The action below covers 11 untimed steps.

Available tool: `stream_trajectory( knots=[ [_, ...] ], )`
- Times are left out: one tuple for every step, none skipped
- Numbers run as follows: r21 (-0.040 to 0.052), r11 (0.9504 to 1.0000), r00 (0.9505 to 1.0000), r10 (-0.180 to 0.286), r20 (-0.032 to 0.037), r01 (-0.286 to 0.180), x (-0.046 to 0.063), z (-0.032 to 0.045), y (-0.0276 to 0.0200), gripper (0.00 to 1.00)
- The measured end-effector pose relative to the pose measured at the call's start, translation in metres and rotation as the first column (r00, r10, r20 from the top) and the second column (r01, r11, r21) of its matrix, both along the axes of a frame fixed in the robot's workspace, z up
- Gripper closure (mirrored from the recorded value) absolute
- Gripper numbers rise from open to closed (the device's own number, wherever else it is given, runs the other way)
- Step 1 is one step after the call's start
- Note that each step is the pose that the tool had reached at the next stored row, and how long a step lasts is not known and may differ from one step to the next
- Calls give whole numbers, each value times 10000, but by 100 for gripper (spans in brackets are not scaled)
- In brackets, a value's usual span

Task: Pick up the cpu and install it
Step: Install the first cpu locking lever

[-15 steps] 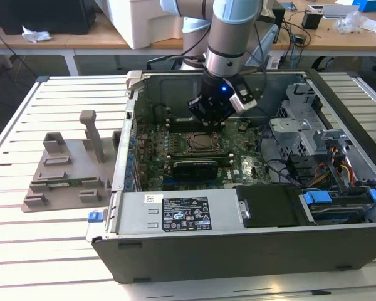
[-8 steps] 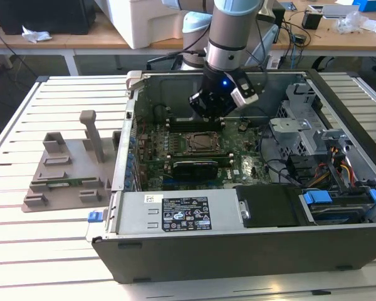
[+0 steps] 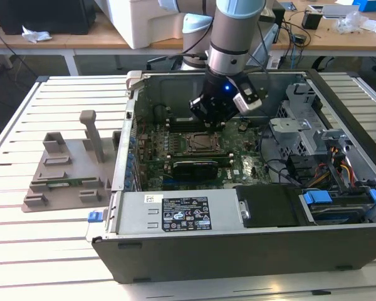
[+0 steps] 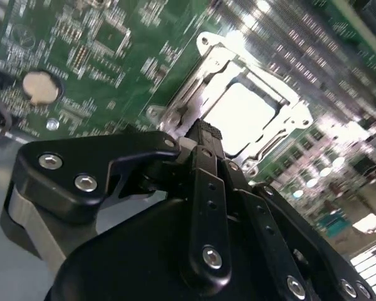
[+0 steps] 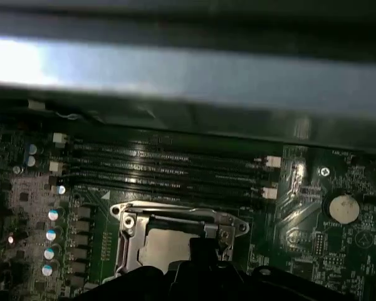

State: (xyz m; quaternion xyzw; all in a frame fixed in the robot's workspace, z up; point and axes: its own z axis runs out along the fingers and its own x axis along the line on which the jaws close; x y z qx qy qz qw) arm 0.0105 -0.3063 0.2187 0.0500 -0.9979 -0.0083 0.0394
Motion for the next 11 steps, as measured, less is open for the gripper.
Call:
stream_trajectory(
  knots=[
    [-2,10000,10000,-1,-1,1,0,0,-46,89],
    [-1,10000,10000,-1,-1,1,-1,0,-99,89],
    [-2,10000,10000,-1,0,1,0,0,-121,89],
    [-2,10000,10000,0,0,0,0,0,-142,89],
    [-1,10000,10000,1,0,-1,0,1,-154,89],
    [-2,10000,10000,-1,-1,1,0,5,-156,89],
    [0,10000,10000,-2,0,2,-1,70,-158,89],
    [-3,10000,10000,-1,-1,1,0,144,-158,89],
    [0,10000,10000,-1,0,1,0,243,-158,89],
    [-2,10000,10000,-1,0,1,0,299,-158,89],
    [-3,10000,10000,-1,-1,1,0,333,-158,89]
  ],
)
